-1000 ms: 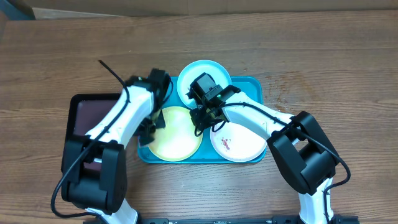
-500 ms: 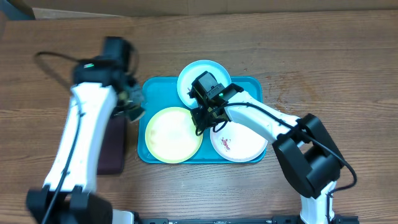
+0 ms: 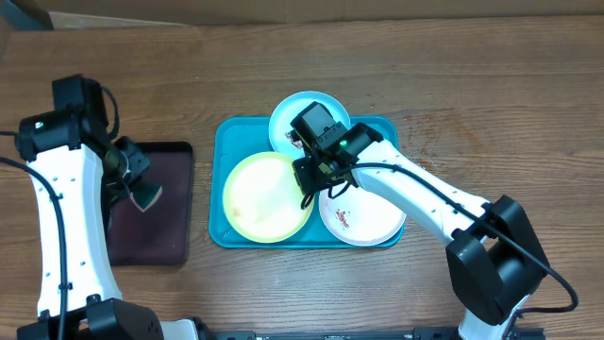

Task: Clean dirty plates on tray and stack at the side
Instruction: 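Lift the yellow plate with the right gripper and carry it right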

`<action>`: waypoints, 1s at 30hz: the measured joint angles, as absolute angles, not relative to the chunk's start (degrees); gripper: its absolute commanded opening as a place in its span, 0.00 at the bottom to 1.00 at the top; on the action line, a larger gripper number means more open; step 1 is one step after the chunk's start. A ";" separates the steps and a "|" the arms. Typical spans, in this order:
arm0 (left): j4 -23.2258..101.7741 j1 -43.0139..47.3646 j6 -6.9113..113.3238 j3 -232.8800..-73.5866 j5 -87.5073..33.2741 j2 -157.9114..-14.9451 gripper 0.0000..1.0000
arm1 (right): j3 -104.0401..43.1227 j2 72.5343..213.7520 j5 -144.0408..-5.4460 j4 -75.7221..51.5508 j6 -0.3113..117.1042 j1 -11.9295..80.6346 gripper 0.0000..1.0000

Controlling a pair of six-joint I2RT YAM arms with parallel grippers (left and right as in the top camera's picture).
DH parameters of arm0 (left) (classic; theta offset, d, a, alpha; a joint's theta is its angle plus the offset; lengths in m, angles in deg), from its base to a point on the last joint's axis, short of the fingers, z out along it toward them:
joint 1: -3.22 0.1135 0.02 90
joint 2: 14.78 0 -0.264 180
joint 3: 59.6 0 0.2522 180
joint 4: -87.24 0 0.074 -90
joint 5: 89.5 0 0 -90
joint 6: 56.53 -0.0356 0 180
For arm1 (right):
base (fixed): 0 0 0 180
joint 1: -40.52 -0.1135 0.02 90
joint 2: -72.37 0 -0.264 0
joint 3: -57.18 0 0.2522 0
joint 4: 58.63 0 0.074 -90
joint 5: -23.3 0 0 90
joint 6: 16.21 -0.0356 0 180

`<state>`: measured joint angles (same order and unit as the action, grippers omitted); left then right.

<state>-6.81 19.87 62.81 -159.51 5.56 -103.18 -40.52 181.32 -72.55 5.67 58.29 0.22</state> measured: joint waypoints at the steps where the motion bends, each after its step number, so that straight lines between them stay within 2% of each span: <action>1: -6.77 20.04 62.51 -159.27 5.56 -103.18 0.04 | -42.10 181.32 -70.10 8.80 58.11 -0.08 0.04; 9: -6.40 20.11 61.50 -158.81 5.34 -103.18 0.04 | -58.49 181.27 -50.56 26.52 57.68 -4.48 0.04; 14: -6.24 20.11 61.50 -158.81 4.84 -103.18 0.04 | -65.00 181.03 -39.94 32.69 57.57 -7.82 0.04; 30: -6.26 20.11 61.28 -158.81 4.27 -103.18 0.04 | -65.83 180.79 -0.20 35.03 66.11 -25.15 0.04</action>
